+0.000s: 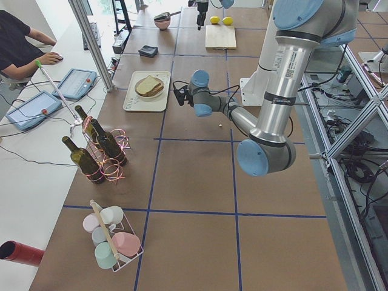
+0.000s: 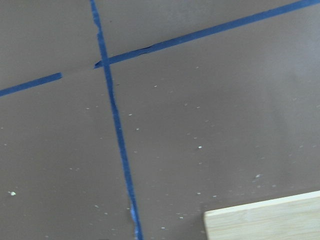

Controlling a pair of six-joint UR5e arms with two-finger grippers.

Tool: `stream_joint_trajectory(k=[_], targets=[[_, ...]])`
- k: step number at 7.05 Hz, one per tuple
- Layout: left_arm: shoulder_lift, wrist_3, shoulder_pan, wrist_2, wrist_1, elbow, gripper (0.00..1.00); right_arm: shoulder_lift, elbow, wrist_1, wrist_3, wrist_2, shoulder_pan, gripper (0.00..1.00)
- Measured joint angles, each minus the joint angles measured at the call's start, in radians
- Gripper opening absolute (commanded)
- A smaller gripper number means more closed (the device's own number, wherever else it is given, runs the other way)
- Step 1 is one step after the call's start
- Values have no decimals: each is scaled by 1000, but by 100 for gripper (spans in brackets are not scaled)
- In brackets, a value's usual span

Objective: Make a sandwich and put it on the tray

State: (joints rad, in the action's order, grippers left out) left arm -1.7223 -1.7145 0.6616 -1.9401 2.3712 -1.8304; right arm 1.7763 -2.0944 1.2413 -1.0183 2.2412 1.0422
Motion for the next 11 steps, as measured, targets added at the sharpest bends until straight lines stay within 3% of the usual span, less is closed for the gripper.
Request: stream_joint_trajectory(k=[2, 4, 5, 6, 9, 11], targets=[[207, 435, 174, -118, 3, -59, 32, 54, 95, 8, 337, 109, 226, 100], [353, 954, 432, -237, -12, -59, 32, 62, 168, 23, 577, 134, 348, 100], [393, 1200, 546, -255, -72, -58, 38, 60, 179, 68, 677, 138, 391, 100], [397, 1424, 663, -276, -212, -58, 99, 47, 181, 144, 787, 140, 428, 100], [264, 1793, 879, -338, -841, -72, 100, -15, 174, 306, 916, 141, 470, 100], [256, 1874, 906, -348, -944, -52, 100, -19, 169, 319, 922, 141, 469, 100]])
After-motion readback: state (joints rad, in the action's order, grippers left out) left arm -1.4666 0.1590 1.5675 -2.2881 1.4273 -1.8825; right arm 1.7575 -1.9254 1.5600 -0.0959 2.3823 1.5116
